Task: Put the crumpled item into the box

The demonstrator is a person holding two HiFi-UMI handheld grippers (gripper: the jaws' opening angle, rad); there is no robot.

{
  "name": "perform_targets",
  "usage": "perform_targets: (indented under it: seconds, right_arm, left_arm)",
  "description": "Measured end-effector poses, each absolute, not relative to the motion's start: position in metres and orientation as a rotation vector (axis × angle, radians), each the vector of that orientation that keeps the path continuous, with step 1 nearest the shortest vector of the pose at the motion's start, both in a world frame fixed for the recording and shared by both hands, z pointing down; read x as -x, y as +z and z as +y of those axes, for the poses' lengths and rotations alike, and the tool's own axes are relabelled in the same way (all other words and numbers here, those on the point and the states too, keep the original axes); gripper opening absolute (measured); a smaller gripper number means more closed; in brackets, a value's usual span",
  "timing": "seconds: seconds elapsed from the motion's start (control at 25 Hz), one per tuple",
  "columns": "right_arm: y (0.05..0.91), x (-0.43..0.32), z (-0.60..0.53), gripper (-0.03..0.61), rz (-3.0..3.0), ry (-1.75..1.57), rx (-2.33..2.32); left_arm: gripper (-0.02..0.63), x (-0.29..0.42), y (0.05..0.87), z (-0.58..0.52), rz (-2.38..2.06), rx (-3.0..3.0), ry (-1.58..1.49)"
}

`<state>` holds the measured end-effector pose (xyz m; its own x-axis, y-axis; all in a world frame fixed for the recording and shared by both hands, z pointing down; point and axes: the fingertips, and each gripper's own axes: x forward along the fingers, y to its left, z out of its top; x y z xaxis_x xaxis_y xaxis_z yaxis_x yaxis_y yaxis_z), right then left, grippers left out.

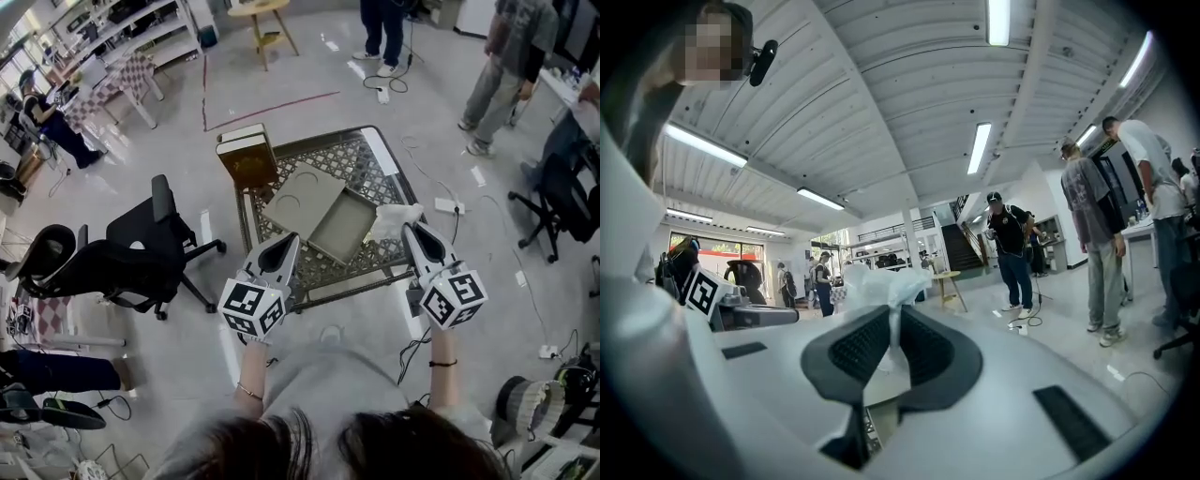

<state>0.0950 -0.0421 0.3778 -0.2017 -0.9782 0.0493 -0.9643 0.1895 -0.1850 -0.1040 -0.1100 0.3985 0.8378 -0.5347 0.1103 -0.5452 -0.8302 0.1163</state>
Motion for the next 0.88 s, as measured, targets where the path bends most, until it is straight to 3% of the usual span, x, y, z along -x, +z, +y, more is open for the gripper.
perform_targets:
  seconds: [0.88]
  right_arm:
    - [0.42, -0.154, -0.14, 0.053, 2.56, -0.45, 1.755]
  left_arm:
    - [0.017, 0.041, 0.429, -0.164, -1.009, -2.715, 0.151]
